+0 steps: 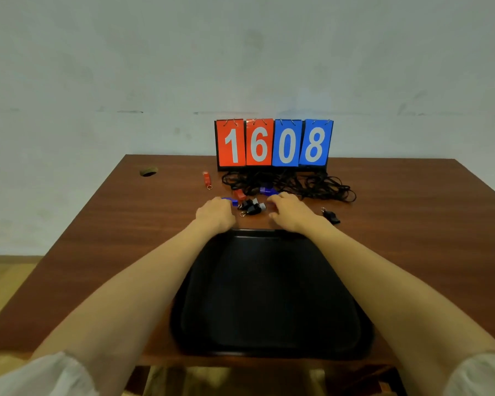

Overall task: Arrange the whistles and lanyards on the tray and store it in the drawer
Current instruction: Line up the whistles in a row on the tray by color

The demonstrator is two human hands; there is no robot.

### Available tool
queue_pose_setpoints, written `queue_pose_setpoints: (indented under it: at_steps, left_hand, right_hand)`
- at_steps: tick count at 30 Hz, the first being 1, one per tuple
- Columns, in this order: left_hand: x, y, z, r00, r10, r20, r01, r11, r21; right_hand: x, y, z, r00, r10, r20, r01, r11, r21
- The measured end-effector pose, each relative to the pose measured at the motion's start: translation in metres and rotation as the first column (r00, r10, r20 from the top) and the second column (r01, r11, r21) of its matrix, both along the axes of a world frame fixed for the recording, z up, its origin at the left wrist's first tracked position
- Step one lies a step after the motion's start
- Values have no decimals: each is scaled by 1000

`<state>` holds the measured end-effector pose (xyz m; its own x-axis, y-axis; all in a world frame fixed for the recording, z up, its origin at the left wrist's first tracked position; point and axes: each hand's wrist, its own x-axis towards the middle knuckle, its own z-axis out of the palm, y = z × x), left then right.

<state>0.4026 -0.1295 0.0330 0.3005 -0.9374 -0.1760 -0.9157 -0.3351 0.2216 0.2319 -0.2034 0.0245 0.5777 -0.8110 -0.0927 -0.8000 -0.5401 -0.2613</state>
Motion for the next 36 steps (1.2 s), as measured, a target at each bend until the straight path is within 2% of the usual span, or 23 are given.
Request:
queue_pose_setpoints:
  at_steps: [6,14,19,25,29,32,36]
  left_hand:
    - [23,-39,-30,997,-34,70,38,997,-67]
    - [43,-53,-67,978,-132,162,156,977,-148]
    - [48,-45,-63,964,-116,240,149,981,-126]
    - [37,-33,-52,995,-60,85,63,997,-38]
    - [25,-27,-49,994,-55,92,64,993,-97]
    - [10,-24,-45,994,-48,102,66,982,-177]
    - [-8,-23,-46,995,-63,74,73,987,-140]
  right_hand:
    - [63,-42,-20,997,67,43,-66,997,-29]
    - [95,-55,-44,992,111,-63,-116,990,-84]
    - [98,-49,-49,998,41,-48,-48,988,-150]
    - [86,-37,-47,998,-33,-61,26,993,-116]
    - [52,-29,-41,993,-105,55,114,971,-210]
    - [20,-27,-43,981,-194,23,195,962,-190]
    - [1,-29,-47,974,-227,-6,225,965,-132]
